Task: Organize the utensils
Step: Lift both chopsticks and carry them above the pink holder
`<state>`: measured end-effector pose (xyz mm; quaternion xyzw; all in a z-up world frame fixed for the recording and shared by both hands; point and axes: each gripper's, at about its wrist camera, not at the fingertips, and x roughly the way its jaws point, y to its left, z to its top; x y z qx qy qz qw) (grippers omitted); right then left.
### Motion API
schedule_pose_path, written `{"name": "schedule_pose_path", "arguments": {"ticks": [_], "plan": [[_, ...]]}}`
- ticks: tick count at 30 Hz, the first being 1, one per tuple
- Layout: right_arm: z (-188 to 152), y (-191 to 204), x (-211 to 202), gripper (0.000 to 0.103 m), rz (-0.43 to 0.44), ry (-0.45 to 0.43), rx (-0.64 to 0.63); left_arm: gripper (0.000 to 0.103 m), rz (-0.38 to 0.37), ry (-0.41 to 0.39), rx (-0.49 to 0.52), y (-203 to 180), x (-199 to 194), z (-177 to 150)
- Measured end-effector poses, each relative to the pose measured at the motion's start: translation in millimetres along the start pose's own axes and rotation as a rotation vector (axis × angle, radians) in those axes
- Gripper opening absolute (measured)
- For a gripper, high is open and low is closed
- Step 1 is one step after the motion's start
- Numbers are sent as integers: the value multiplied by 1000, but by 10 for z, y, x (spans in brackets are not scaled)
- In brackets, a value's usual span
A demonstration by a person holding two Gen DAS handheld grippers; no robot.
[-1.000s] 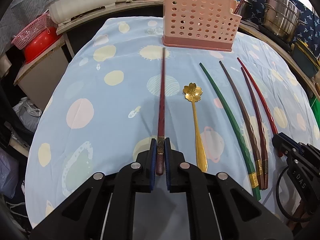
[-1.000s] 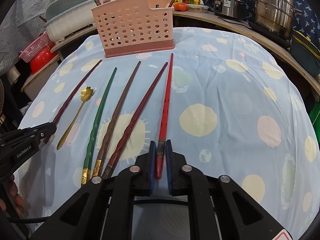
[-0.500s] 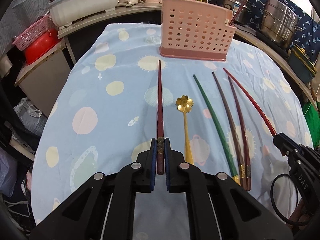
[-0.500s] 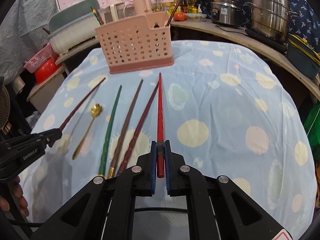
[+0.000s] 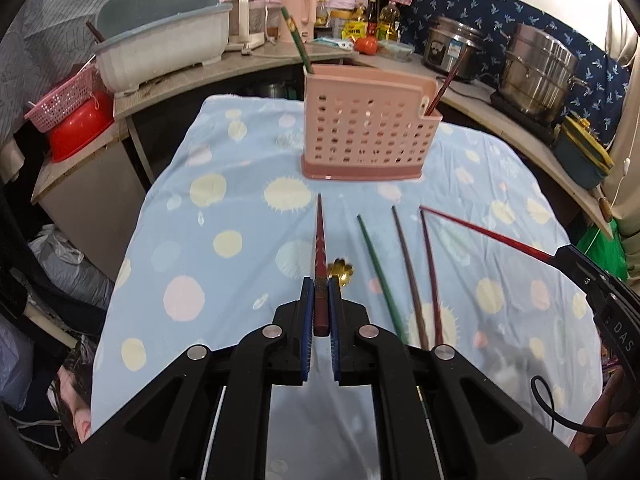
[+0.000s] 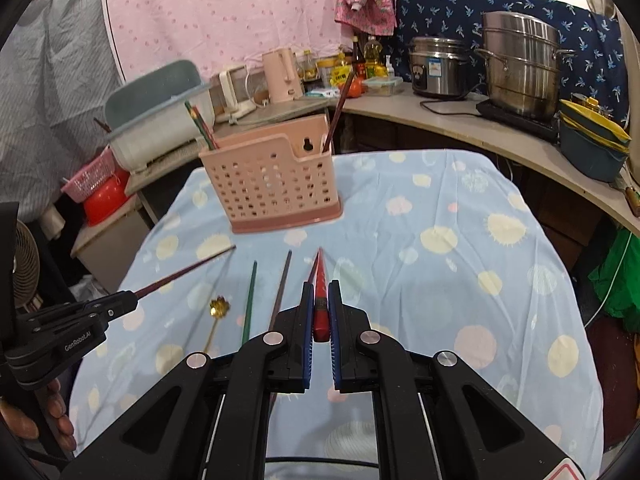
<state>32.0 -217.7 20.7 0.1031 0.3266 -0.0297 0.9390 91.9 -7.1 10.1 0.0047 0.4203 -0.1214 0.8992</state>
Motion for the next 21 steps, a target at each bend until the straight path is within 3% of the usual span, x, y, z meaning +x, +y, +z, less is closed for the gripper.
{"name": "schedule_pose_path", "arguments": {"ticks": [21], "plan": [[873, -30, -336, 7, 38, -165, 12, 7, -19, -193, 7, -8, -557, 873]]}}
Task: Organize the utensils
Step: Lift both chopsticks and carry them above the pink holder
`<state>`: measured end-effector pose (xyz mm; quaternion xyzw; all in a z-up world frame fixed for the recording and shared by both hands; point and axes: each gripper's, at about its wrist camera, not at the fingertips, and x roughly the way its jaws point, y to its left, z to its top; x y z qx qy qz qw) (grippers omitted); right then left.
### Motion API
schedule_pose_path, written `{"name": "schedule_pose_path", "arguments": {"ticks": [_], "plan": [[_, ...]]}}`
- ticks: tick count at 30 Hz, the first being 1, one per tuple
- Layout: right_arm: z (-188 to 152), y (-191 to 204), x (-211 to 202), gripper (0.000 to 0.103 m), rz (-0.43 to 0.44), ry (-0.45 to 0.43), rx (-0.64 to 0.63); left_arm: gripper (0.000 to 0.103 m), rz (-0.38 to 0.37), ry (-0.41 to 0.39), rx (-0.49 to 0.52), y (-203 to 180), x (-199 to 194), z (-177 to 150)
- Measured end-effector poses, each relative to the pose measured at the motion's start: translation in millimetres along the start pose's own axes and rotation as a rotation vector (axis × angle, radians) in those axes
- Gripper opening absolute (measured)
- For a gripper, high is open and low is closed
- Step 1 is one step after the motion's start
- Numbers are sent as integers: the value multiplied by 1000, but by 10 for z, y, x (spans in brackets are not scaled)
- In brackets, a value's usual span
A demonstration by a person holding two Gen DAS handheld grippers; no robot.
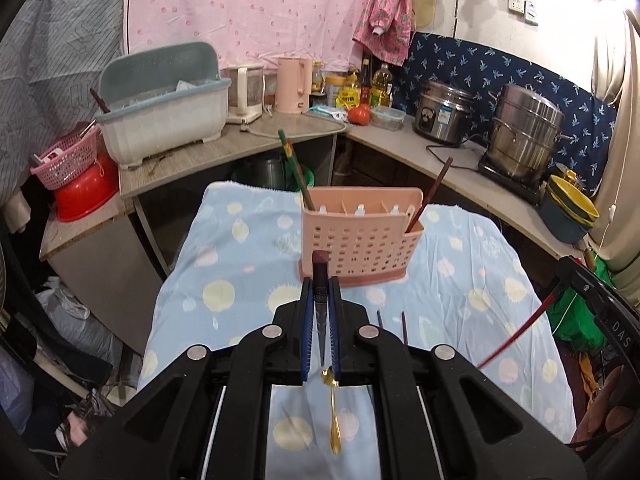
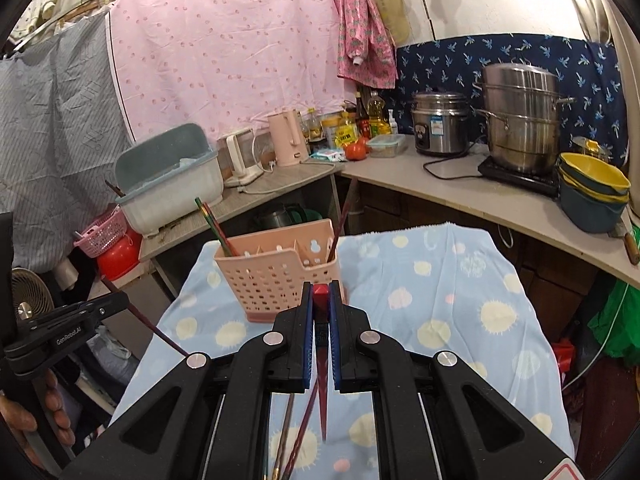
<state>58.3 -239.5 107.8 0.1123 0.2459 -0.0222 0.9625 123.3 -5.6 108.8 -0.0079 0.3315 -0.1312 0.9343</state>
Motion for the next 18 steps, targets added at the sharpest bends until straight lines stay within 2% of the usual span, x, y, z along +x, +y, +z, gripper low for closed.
{"name": "schedule_pose_path", "arguments": {"ticks": [10, 18], "plan": [[620, 40, 113, 7, 34, -68, -1, 7, -11, -100, 38, -118, -58, 656], [1239, 216, 267, 7, 59, -164, -12, 7, -18, -205, 54, -265, -105, 1287]]}}
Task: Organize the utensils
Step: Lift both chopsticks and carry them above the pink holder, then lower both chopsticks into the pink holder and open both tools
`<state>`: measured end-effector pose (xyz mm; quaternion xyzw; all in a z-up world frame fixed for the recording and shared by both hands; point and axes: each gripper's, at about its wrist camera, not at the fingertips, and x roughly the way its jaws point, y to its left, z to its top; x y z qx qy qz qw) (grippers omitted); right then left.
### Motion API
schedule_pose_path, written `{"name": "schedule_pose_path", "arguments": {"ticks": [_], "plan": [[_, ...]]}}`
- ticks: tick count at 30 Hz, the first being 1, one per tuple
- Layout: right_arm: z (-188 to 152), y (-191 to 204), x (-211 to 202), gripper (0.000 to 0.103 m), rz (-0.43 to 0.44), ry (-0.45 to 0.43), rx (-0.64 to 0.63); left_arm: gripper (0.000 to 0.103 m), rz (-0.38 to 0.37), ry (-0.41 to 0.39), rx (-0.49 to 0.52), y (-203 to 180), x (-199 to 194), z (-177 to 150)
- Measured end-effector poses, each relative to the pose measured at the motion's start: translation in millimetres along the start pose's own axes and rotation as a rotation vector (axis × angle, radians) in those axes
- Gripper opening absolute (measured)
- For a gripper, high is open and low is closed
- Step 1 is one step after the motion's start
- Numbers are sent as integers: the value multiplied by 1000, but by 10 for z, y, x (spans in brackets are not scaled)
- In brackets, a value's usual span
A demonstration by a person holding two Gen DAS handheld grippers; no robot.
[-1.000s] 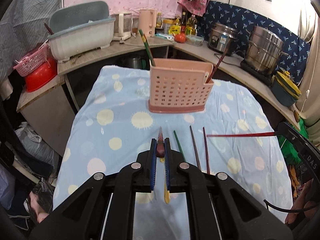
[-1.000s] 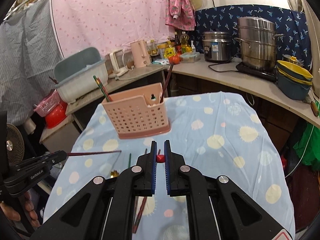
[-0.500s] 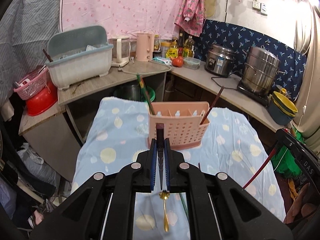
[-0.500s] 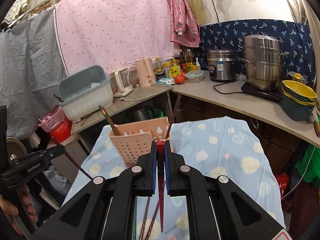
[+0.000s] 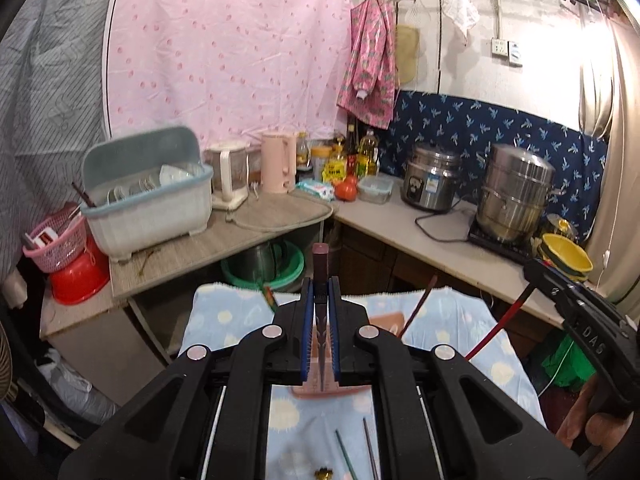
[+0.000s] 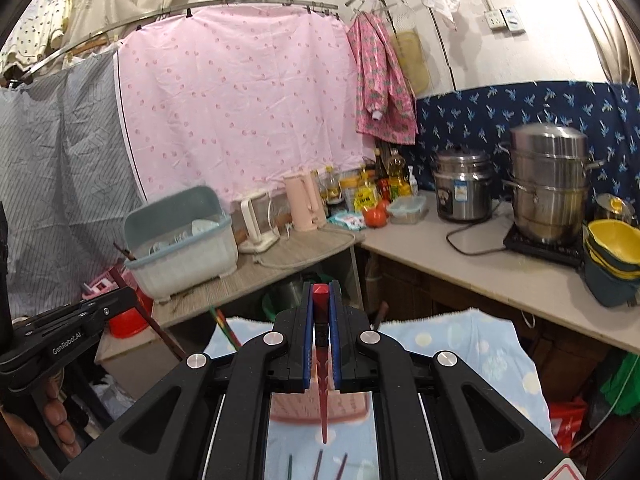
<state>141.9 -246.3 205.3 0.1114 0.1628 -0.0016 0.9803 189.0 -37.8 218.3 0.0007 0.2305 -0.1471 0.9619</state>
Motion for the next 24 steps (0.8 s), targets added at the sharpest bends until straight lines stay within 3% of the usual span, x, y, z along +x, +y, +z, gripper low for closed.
{"name": "schedule_pose_path", "arguments": {"ticks": [6, 11, 24], "plan": [[296, 156, 277, 7, 4, -56, -9, 7, -24, -45, 6, -92, 175, 332], [368, 209, 563, 7, 16, -65, 4, 7, -49, -40, -2, -121, 415, 418], [-252, 108, 1343, 7, 2, 94, 36, 7, -59, 94, -29, -28, 1183, -21]]}}
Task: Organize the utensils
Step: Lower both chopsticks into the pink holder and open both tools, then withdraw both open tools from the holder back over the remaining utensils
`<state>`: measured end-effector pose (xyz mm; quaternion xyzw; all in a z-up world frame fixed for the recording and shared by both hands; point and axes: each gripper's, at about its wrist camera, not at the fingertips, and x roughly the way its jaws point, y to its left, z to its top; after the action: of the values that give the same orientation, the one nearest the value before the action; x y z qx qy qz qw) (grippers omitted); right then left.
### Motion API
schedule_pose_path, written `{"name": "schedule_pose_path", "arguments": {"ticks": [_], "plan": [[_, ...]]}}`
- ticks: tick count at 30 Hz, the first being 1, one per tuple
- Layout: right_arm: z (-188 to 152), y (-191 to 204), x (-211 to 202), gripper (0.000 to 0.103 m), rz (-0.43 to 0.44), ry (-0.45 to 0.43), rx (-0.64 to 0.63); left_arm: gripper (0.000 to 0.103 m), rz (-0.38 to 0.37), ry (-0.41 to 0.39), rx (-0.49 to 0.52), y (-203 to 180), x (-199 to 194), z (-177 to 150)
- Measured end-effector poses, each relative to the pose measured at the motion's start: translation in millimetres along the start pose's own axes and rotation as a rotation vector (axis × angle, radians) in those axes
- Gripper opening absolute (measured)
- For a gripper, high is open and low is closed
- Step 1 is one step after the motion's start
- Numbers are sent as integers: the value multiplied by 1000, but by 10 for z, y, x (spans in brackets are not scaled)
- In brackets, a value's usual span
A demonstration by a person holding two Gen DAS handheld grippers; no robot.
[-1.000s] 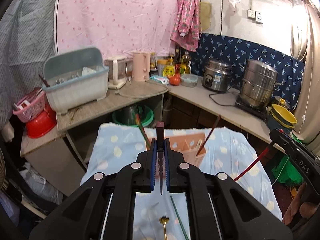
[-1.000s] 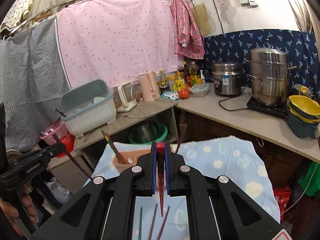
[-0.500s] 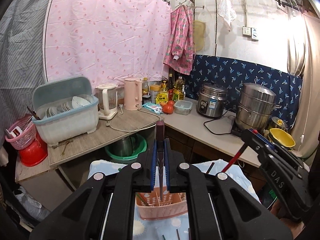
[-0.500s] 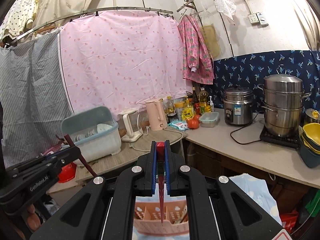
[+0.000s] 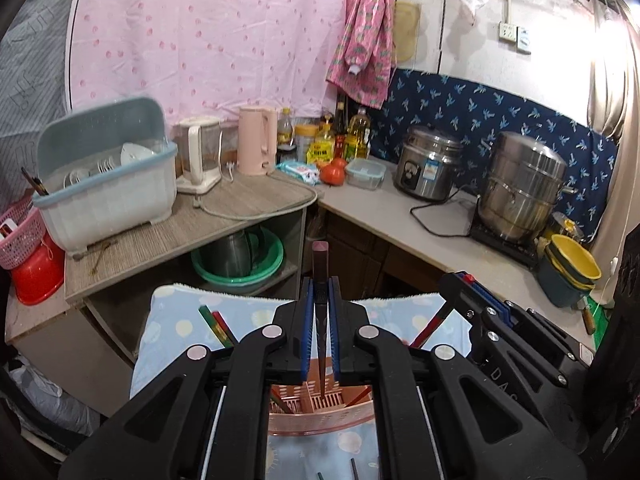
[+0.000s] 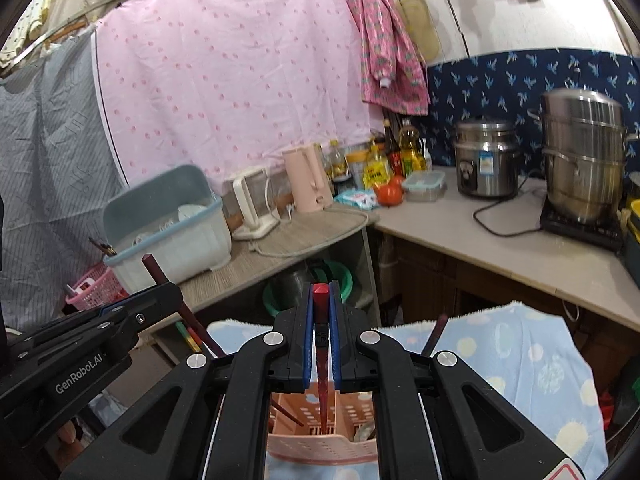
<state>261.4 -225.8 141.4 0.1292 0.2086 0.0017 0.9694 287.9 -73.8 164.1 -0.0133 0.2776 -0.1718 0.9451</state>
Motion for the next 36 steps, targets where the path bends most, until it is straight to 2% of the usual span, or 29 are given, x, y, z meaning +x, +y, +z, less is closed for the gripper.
{"name": "schedule_pose_path", "arguments": {"ticks": [11, 13, 15, 16, 18, 36], "plan": [[-200, -65, 258, 8, -23, 60, 4, 7, 11, 74, -2, 13, 348, -198], [-221, -80, 253, 15, -36, 50, 7, 10, 22, 67, 5, -3, 363, -218], [-233, -94, 221, 42, -53, 32, 11, 28, 39, 60, 13, -18, 370, -231], [-241, -104, 194, 43, -66, 18, 16, 36, 58, 52, 12, -26, 366, -236], [-249, -129, 177, 45, -69, 15, 22, 40, 63, 46, 5, -16, 361, -237], [-297, -132, -162, 46, -76, 5, 37, 41, 71, 36, 1, -80, 95, -291]]}}
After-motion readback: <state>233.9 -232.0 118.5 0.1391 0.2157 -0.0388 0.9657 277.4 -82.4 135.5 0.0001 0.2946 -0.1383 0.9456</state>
